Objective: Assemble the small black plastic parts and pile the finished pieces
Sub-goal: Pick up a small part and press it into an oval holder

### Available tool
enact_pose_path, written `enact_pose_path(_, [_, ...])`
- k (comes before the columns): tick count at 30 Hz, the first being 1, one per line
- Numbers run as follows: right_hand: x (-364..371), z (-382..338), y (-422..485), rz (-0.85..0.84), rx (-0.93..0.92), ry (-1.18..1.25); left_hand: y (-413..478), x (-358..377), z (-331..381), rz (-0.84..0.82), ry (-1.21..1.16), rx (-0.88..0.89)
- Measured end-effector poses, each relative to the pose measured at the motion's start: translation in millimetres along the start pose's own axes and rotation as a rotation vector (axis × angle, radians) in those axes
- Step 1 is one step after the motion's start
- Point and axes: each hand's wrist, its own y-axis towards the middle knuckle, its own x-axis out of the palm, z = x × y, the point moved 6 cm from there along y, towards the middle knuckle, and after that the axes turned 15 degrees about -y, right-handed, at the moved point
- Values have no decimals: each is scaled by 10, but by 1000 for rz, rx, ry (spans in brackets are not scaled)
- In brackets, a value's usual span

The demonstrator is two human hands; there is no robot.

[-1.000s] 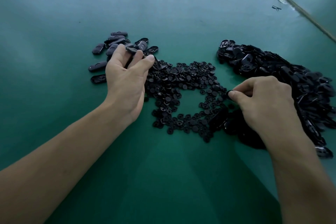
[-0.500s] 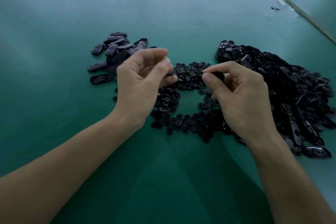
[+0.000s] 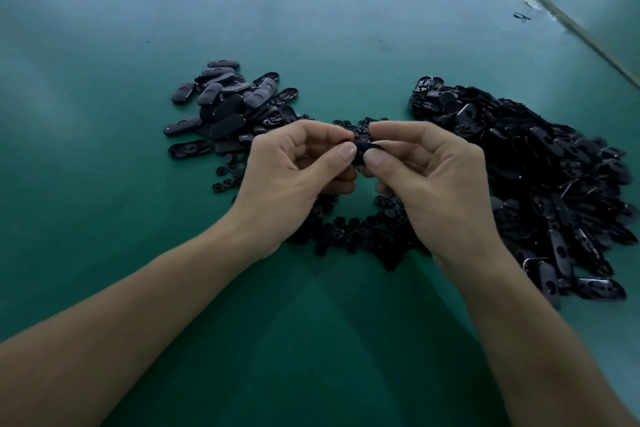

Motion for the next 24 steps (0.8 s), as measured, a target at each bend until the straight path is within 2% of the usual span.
enact_pose_path(4, [-22,64,4,37,40,-16,1,-16,-17,14,9,10])
enact_pose_path(11, [21,48,14,-2,22,41,-6,13,2,-26,16,12])
enact_pose_path(13, [-15,50,12,67,-1,-105,1,3,3,-4,2,6])
enact_pose_path(15, [-49,27,0,141,-66,-399,10,-20,-6,39,-38,-9])
enact_pose_path(17, [-4,27,-9,109,-111,-736,22,-39,-19,73,-91,-28])
enact_pose_path(19, [68,78,-15,1,-88,-985,34,-51,-26,89,-129,-38])
enact_pose_path(21, [124,112,-22,-76,-51,-1108,38,-56,-27,100,-146,-41])
enact_pose_path(24, [171,80,-12,-83,-51,-1119,39,-69,-28,115,-148,-35])
